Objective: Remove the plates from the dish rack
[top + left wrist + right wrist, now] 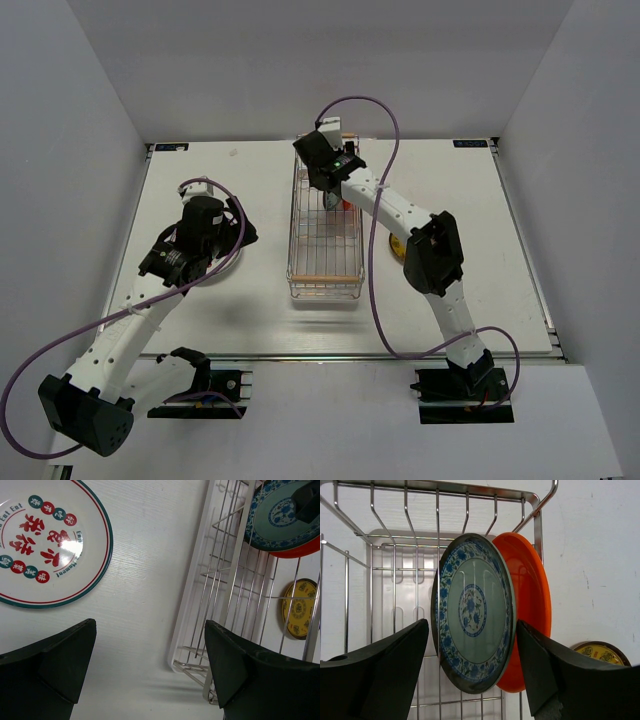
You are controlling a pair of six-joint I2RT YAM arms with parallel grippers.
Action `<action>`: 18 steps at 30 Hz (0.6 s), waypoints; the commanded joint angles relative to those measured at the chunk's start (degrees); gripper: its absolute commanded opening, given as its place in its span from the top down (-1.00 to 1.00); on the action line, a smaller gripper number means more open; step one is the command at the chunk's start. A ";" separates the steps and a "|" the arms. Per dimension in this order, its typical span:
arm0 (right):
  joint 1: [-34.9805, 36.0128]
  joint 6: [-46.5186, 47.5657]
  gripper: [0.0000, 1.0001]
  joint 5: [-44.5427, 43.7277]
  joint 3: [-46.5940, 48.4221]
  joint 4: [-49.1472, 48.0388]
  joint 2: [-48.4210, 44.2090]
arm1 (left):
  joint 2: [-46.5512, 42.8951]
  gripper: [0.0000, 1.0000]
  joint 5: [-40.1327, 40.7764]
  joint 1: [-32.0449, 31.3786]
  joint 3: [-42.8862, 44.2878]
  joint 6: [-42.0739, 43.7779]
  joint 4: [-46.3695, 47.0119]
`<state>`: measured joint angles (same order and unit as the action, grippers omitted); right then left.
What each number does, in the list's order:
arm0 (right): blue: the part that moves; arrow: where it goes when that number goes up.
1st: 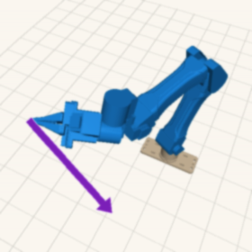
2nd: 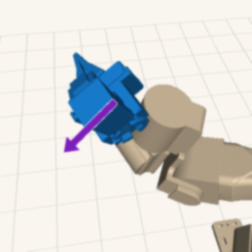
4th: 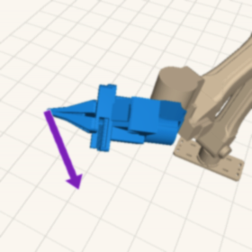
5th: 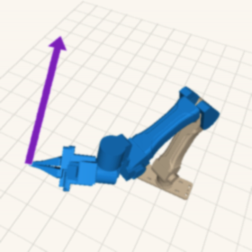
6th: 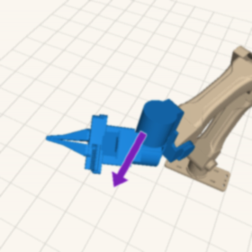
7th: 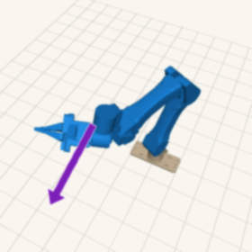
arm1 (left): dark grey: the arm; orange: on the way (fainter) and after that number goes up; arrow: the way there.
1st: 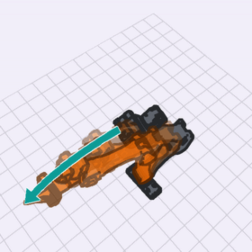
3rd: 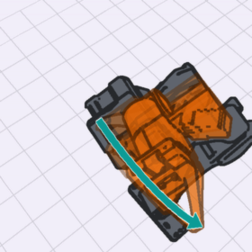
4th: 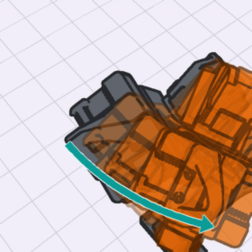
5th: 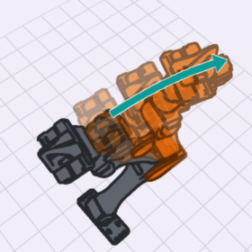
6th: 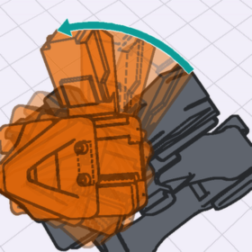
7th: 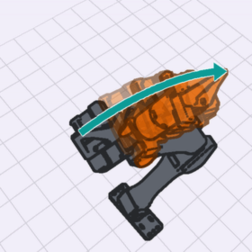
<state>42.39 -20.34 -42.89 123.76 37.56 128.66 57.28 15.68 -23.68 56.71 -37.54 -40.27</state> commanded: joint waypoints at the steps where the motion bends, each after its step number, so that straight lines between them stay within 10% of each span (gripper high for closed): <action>1: -1.08 -3.30 -0.52 -0.09 1.13 0.84 1.33 | -0.76 -0.96 0.84 0.30 -0.46 -0.43 0.19; 9: -2.22 -5.32 -0.25 0.80 -0.72 0.85 0.10 | -0.41 -0.96 0.58 0.30 -0.46 -0.43 0.28; 18: -2.31 -4.54 0.52 -0.87 -1.60 -1.00 -2.27 | -1.11 -0.96 0.49 0.30 -0.46 -0.25 0.28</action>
<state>39.92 -23.73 -43.46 122.87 38.04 129.14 57.28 15.68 -23.68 56.69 -37.54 -40.27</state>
